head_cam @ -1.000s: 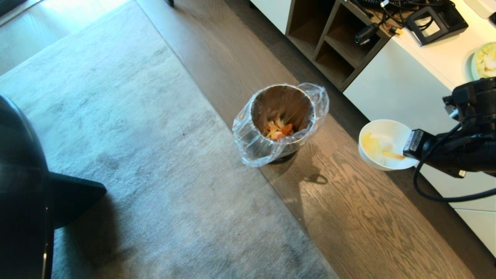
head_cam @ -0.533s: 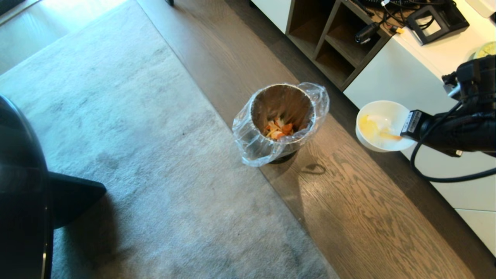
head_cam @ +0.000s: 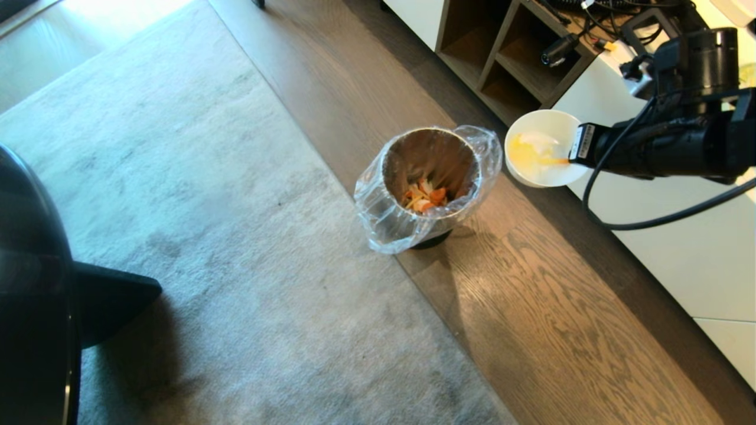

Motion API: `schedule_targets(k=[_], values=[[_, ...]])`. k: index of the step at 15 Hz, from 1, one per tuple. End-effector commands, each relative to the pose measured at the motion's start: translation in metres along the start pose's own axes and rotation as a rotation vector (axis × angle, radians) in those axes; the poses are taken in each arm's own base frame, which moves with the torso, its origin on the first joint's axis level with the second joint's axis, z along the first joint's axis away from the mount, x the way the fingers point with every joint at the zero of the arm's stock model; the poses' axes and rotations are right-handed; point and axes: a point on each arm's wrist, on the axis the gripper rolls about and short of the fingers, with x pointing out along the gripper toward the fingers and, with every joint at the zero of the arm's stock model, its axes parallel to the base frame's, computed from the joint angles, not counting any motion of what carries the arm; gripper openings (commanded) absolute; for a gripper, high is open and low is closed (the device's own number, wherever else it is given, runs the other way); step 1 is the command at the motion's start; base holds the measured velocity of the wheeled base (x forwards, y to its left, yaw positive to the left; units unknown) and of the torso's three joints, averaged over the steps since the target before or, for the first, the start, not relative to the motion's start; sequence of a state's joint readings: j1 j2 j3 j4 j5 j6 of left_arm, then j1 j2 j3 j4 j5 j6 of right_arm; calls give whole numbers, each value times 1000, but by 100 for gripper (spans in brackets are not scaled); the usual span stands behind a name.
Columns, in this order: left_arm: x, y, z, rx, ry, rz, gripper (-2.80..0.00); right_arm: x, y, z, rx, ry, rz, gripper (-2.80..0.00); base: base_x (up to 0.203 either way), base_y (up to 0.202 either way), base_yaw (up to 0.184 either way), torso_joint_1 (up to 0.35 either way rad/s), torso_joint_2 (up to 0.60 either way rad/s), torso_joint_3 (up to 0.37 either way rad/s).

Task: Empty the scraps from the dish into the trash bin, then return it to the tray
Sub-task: Move the bowl over the trash can, then pour the leftover food from the bowl into the trash can

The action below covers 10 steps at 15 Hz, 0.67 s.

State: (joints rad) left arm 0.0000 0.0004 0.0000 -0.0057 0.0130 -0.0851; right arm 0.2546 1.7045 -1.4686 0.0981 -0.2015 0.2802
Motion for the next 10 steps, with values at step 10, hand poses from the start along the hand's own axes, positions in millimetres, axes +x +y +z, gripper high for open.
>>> schedule_targets(k=[10], values=[[0,0,0,-1,-1,1,-280,37,58,11,-372,-249,72,-280,0,0,0,0,0,0]])
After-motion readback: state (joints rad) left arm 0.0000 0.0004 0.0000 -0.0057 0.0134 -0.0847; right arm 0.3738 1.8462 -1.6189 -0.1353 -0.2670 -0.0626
